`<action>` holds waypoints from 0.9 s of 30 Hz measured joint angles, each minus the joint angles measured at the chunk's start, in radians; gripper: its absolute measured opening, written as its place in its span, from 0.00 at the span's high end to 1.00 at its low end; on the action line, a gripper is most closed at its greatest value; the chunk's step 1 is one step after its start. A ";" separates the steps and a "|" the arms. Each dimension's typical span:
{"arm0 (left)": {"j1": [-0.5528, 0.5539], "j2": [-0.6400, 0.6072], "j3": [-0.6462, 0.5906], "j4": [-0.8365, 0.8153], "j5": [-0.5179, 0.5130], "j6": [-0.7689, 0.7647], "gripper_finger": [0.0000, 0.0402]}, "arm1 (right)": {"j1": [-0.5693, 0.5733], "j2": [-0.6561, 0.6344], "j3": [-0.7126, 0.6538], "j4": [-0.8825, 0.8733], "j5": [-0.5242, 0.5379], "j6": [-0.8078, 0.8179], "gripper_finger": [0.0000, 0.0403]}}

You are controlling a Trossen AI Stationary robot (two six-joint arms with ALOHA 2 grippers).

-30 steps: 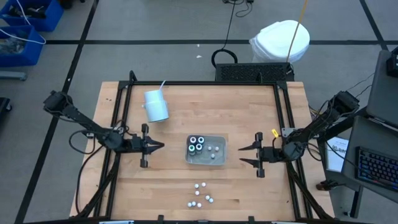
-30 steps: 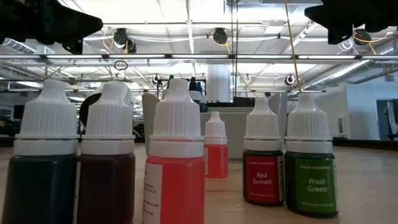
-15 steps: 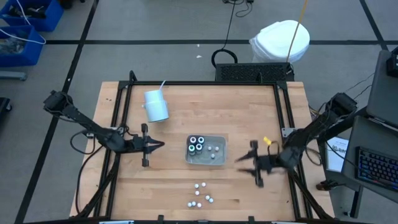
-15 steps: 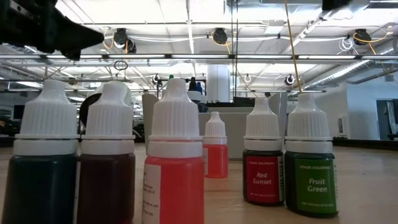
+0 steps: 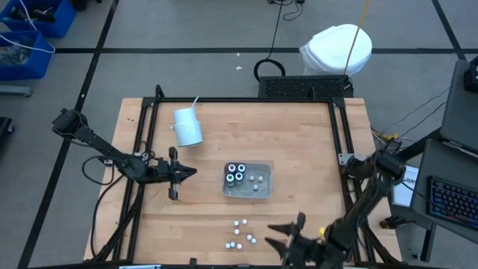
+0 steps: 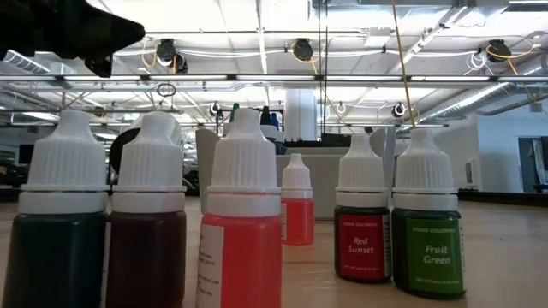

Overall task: Pick & Place food coloring
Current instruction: Put the small green food coloring bottle into the bin

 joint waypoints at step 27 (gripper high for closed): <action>0.001 0.000 0.000 -0.012 -0.001 0.084 0.94 | -0.193 0.073 0.003 -0.366 -0.674 0.591 0.58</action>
